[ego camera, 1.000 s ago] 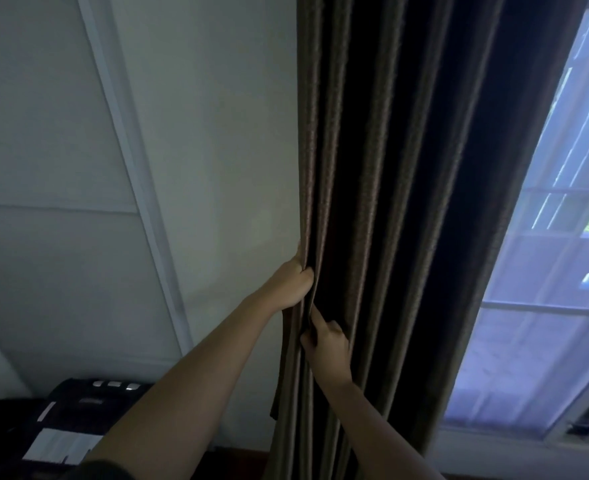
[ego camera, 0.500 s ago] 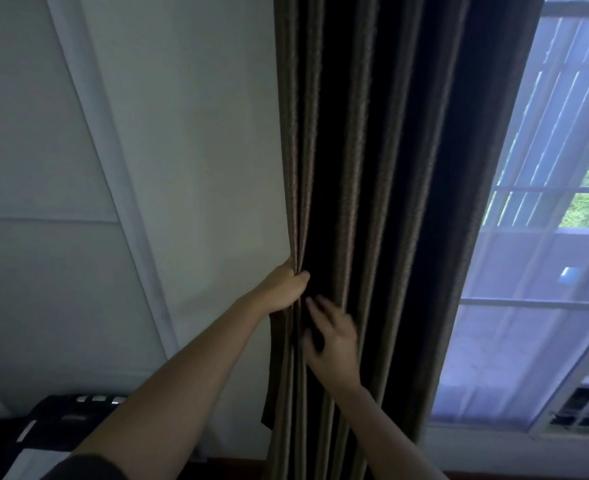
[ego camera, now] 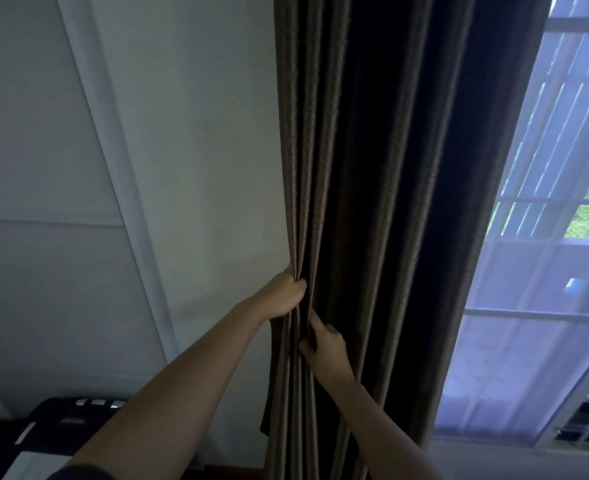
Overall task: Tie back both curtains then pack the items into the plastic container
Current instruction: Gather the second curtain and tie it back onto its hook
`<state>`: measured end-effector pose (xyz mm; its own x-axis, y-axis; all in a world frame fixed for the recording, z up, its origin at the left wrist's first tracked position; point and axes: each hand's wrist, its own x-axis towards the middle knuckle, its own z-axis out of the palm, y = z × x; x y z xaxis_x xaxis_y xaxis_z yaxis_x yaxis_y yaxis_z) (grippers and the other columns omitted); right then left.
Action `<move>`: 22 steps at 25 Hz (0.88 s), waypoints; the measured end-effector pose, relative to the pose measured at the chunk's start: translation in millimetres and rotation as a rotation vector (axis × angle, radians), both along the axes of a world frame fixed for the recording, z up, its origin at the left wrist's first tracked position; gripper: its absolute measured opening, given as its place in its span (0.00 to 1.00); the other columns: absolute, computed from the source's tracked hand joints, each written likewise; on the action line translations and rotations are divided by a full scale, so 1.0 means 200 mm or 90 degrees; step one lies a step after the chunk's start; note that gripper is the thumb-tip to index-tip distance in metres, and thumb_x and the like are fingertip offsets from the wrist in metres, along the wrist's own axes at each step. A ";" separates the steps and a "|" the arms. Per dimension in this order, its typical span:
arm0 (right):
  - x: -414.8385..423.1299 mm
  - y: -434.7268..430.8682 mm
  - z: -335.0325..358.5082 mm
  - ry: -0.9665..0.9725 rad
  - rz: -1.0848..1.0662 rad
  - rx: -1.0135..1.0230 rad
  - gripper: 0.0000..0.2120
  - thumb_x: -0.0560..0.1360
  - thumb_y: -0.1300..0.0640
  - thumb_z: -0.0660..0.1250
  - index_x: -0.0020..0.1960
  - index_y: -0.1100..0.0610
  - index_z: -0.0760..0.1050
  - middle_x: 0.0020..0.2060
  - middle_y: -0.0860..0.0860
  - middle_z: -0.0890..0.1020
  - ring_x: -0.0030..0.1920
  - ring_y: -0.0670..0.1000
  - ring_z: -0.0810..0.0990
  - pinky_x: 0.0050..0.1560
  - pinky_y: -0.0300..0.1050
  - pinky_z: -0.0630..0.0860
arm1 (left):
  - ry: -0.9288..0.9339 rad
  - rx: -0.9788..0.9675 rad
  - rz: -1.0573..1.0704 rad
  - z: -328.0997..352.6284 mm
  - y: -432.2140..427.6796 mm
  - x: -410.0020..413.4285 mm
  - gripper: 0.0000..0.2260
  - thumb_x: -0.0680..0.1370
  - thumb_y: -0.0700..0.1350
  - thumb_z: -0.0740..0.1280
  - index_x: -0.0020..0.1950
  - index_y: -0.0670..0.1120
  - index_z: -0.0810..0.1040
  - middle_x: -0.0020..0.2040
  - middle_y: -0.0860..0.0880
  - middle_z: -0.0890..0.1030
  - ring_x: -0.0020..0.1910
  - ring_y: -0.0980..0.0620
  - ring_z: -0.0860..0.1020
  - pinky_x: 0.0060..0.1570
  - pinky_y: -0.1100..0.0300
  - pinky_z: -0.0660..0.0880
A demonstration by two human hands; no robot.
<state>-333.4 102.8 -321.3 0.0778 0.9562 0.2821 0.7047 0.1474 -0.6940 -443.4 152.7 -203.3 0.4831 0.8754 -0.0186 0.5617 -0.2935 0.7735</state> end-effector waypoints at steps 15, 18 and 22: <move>0.16 -0.07 0.18 -0.030 -0.202 0.355 0.28 0.70 0.60 0.69 0.69 0.55 0.68 0.70 0.56 0.67 0.70 0.53 0.63 0.70 0.50 0.61 | 0.036 0.060 0.030 -0.02 -0.04 0.10 0.19 0.79 0.46 0.53 0.70 0.47 0.66 0.61 0.45 0.76 0.56 0.47 0.74 0.65 0.49 0.67; 0.28 0.04 0.47 0.170 -0.198 0.321 0.34 0.74 0.61 0.67 0.74 0.55 0.54 0.71 0.55 0.65 0.70 0.50 0.65 0.69 0.46 0.63 | 0.032 0.045 0.014 -0.01 -0.05 0.08 0.18 0.80 0.45 0.53 0.70 0.48 0.66 0.58 0.47 0.75 0.57 0.47 0.74 0.66 0.50 0.66; 0.34 0.13 0.46 0.137 -0.122 0.135 0.29 0.75 0.66 0.62 0.73 0.56 0.57 0.59 0.54 0.78 0.57 0.52 0.79 0.57 0.42 0.75 | 0.009 0.010 0.013 -0.01 -0.06 0.06 0.15 0.80 0.44 0.53 0.65 0.46 0.70 0.53 0.48 0.76 0.53 0.49 0.74 0.60 0.56 0.67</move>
<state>-266.0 128.3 -228.4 0.3301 0.8402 0.4303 0.5741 0.1831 -0.7980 -431.0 140.8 -206.0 0.4646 0.8855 -0.0111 0.5786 -0.2940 0.7608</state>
